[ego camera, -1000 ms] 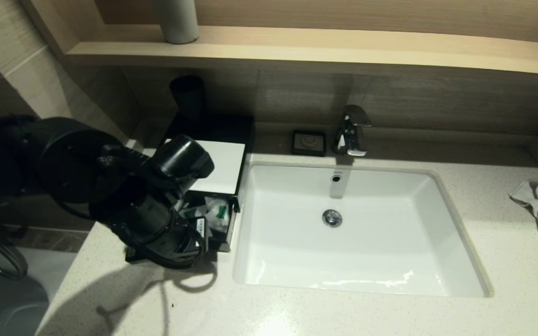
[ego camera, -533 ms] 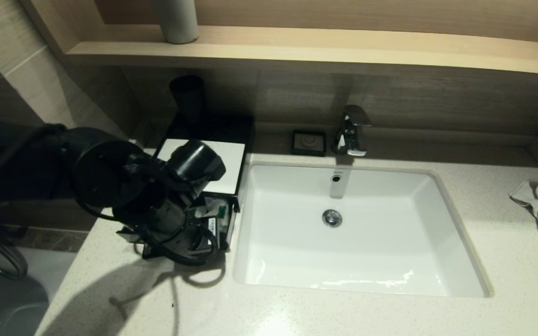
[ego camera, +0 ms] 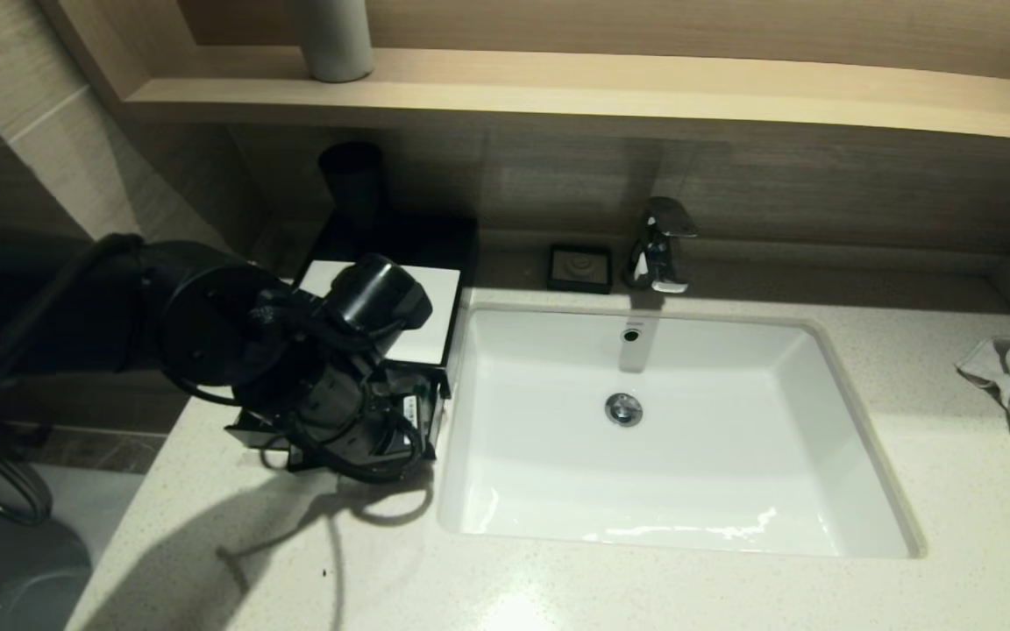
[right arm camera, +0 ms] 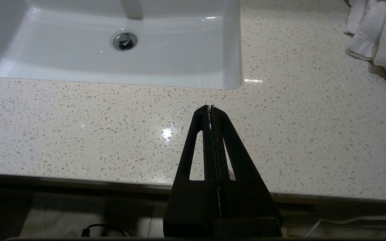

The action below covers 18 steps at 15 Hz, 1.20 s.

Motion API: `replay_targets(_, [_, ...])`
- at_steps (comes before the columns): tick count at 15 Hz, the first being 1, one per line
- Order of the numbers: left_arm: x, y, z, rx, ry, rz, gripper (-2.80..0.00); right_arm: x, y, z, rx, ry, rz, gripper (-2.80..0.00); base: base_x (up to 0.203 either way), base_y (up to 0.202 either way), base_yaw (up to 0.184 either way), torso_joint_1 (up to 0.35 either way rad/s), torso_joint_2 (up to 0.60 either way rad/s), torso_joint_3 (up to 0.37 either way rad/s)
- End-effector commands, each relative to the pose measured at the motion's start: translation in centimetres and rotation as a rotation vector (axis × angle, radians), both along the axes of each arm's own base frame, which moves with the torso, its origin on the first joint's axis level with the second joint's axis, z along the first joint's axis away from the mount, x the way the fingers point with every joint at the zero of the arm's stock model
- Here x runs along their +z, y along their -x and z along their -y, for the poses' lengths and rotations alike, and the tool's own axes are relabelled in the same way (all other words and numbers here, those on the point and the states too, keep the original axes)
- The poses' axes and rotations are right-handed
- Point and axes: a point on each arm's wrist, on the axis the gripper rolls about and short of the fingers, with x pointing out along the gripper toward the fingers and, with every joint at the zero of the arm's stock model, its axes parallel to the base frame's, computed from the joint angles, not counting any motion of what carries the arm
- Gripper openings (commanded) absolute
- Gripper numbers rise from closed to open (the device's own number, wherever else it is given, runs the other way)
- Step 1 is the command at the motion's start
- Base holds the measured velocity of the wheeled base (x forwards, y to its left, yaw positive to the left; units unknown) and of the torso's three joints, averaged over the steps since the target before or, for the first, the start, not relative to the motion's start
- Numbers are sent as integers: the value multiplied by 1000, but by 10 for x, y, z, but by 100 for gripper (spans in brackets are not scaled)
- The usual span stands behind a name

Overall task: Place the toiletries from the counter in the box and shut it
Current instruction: Close the drawer

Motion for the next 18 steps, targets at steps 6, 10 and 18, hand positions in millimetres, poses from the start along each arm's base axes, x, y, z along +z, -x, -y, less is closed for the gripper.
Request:
replay_targets(6, [6, -9, 1, 17, 22, 41, -280, 0, 0, 0, 1, 1, 0, -280, 0, 0, 0, 0, 0, 0])
replay_targets(10, [7, -14, -1, 30, 34, 62, -280, 0, 0, 0, 1, 1, 0, -280, 0, 0, 0, 0, 0, 0])
replay_targets(18, [14, -25, -3, 56, 66, 113, -280, 0, 0, 0, -1, 1, -1, -280, 0, 0, 0, 0, 0, 0])
